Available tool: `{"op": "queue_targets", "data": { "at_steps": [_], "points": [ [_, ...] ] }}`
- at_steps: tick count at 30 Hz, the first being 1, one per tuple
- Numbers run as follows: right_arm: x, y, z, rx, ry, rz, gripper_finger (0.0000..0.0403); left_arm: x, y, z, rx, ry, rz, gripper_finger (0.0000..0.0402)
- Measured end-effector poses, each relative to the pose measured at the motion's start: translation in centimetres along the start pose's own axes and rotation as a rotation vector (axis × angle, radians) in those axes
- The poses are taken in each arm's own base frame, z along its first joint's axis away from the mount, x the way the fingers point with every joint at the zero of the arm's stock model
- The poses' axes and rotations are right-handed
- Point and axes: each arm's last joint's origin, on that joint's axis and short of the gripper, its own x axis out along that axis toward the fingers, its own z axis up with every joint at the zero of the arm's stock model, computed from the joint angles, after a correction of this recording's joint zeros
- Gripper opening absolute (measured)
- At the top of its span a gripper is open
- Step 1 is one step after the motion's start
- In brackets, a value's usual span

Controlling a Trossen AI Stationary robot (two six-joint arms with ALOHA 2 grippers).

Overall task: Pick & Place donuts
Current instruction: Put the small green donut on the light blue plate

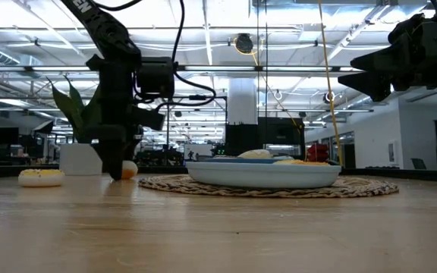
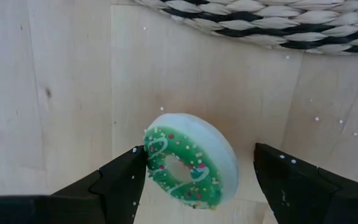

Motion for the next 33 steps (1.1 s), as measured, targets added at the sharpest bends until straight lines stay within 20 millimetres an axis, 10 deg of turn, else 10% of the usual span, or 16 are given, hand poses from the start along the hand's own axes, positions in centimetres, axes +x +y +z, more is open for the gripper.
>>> {"op": "queue_targets", "data": {
  "at_steps": [33],
  "points": [
    [0.0,0.0,0.0,0.000,0.000,0.000,0.0304,-1.0,0.8,0.9,-0.028,-0.019,-0.024,0.0294]
  ]
}}
